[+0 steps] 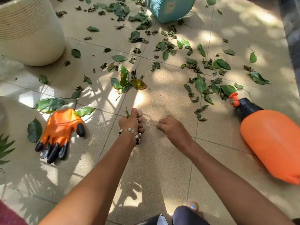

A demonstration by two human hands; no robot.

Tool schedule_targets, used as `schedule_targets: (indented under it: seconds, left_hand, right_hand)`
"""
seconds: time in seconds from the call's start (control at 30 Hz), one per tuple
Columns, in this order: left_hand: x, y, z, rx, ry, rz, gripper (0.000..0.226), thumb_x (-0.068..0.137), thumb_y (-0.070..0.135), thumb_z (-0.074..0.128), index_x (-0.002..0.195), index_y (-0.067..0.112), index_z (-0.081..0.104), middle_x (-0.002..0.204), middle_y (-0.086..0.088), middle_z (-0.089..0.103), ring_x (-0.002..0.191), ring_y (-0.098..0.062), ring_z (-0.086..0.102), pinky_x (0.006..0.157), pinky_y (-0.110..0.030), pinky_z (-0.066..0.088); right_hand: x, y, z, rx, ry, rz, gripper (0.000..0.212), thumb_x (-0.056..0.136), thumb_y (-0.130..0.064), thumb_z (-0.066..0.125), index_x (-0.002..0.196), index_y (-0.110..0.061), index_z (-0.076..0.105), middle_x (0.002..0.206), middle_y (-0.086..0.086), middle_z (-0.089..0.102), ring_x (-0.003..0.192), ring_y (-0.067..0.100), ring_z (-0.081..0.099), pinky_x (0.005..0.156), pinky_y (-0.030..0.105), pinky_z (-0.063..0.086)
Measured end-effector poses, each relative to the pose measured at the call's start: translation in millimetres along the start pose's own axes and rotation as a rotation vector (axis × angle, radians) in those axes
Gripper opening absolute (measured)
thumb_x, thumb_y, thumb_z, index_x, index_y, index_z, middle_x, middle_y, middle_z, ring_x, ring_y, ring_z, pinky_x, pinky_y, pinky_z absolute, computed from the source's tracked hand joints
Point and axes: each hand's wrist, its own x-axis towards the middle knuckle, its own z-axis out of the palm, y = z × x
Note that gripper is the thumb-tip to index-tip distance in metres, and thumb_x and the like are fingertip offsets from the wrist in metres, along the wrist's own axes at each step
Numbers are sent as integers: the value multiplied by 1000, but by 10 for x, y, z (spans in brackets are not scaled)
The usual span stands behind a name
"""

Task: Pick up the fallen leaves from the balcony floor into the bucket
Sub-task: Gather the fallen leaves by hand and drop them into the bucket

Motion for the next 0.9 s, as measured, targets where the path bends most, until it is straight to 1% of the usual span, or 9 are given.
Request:
schedule_targets:
  seconds: [0.07, 0.2, 0.3, 0.4, 0.53, 0.67, 0.73, 0.8, 0.9]
  left_hand:
    - [-9, -31, 18, 13, -19, -12, 38, 98, 35, 55, 72, 7, 61, 50, 0, 50, 31, -7, 37, 33, -14, 31]
    - [-47, -84, 103, 75, -78, -65, 41, 97, 39, 55, 73, 5, 61, 49, -1, 53, 33, -9, 40, 34, -15, 33]
    - [-176, -126, 246, 183, -191, -102, 49, 97, 48, 51, 77, 5, 62, 60, -7, 59, 41, -14, 48, 41, -19, 41]
    - [-309, -193, 447, 213, -253, -187, 65, 85, 68, 52, 93, 5, 69, 82, -12, 72, 75, -25, 69, 77, -35, 57]
    - [-405, -214, 658, 21, -328, -417, 66, 92, 65, 43, 100, 3, 66, 102, -15, 72, 93, -25, 66, 79, -31, 49]
    - [-446, -205, 754, 41, -344, -440, 73, 95, 62, 36, 141, 6, 44, 141, -15, 51, 129, -31, 50, 108, -38, 37]
    - [-461, -249, 830, 55, -318, -329, 64, 97, 58, 38, 140, 10, 47, 134, -11, 58, 121, -32, 57, 93, -36, 47]
    - [-438, -288, 945, 89, -210, -200, 53, 97, 52, 47, 119, 6, 59, 101, -11, 70, 81, -28, 70, 66, -32, 55]
    - [-399, -213, 1067, 77, -223, -166, 45, 98, 45, 51, 73, 7, 54, 54, -4, 53, 36, -13, 45, 36, -14, 33]
  right_hand:
    - [-3, 48, -93, 209, 143, 126, 16, 81, 0, 70, 94, -10, 76, 87, 2, 72, 80, 17, 61, 71, 32, 53]
    - [4, 24, -440, 1163, 369, 740, 22, 80, 8, 69, 92, -9, 75, 86, 3, 74, 80, 15, 69, 67, 23, 56]
    - [26, -138, -540, 1488, 459, 789, 24, 79, 12, 67, 89, -8, 73, 85, 8, 74, 80, 17, 69, 71, 25, 57]
    - [2, -349, -464, 1319, 464, 765, 22, 82, 5, 68, 91, -13, 75, 89, 2, 75, 85, 13, 71, 82, 29, 58]
    - [-156, -289, -354, 499, 447, 350, 28, 90, -7, 55, 112, -14, 72, 107, 4, 73, 105, 15, 64, 93, 32, 49]
    - [-283, -2, -420, 208, 80, 189, 49, 94, -24, 34, 141, -22, 48, 147, 5, 46, 142, 11, 31, 114, 49, 11]
    - [-295, 61, -495, 316, 26, 185, 49, 99, -29, 28, 147, -34, 32, 151, 3, 40, 143, 11, 30, 116, 47, 6]
    - [-260, 120, -617, 740, 111, 283, 42, 104, -30, 32, 145, -41, 32, 141, 2, 52, 128, 12, 49, 114, 37, 27]
    - [-173, 463, -720, 851, 373, 472, 31, 102, -26, 45, 132, -25, 55, 121, -5, 66, 111, 4, 58, 95, 22, 47]
